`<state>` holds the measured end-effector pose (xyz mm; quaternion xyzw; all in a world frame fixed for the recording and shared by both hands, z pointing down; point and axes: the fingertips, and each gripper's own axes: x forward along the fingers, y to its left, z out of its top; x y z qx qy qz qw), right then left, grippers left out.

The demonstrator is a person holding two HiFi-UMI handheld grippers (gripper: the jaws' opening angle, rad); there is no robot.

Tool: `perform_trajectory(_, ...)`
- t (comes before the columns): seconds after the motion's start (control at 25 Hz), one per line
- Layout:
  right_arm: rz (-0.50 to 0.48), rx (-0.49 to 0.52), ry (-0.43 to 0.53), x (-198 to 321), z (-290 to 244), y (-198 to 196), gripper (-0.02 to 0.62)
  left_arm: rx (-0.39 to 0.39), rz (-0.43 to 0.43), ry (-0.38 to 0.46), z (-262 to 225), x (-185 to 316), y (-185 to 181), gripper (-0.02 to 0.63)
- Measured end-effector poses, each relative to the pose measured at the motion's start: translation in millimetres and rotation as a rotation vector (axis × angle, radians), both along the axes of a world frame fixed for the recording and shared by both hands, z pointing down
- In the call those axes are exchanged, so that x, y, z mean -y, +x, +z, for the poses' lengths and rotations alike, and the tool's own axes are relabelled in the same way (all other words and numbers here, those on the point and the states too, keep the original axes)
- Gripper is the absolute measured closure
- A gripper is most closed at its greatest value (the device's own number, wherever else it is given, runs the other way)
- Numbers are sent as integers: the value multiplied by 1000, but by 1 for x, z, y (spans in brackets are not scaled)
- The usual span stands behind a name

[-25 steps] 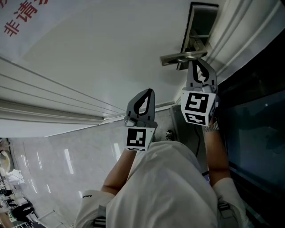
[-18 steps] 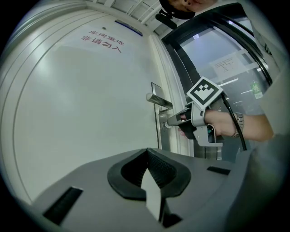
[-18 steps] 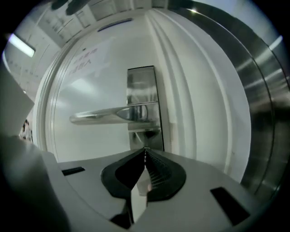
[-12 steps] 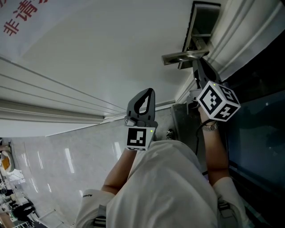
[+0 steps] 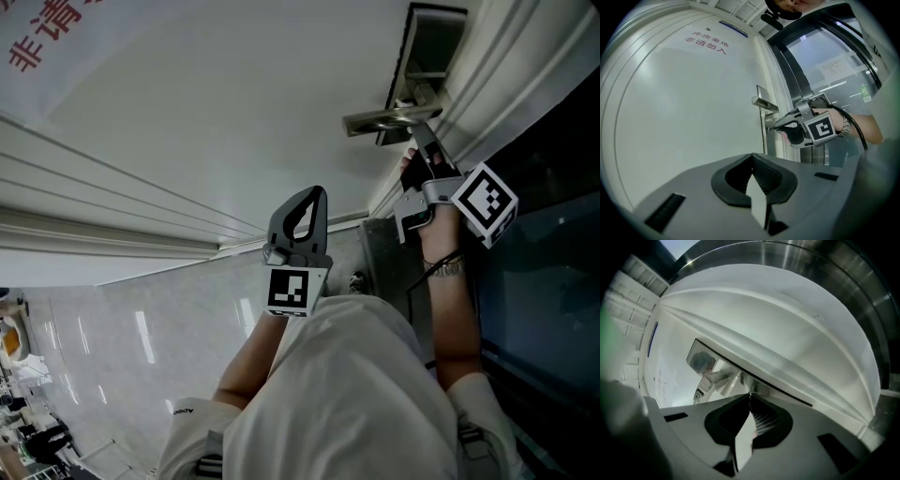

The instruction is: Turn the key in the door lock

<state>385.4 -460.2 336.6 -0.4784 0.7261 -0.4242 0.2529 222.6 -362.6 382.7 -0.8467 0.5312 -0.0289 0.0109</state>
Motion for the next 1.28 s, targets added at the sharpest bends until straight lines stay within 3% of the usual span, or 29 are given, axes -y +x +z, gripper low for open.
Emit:
perform_trajectory(0.28,6,204,-50,0,3,2,578,4,0,-1,0,-1,-1,597)
perform_trajectory(0.44,-3,201,-35,1,2,2,577,3,-1,1,0,-1,-1,598)
perform_trajectory(0.64,-43,35,33,0,0,-1,572,9,5,-1,1,-1,1,597)
perform_trajectory(0.88,-119,-206,88,-7,5,-13,463,11,13,-2,2,-1,5,597)
perform_trajectory(1.08,-100,-416,139,-8,4,-11,462,10,15,-8,4,-1,6,597)
perform_trajectory(1.28,-89,-558,191,-9,-2,-9,462,13,11,-8,5,0,6,598)
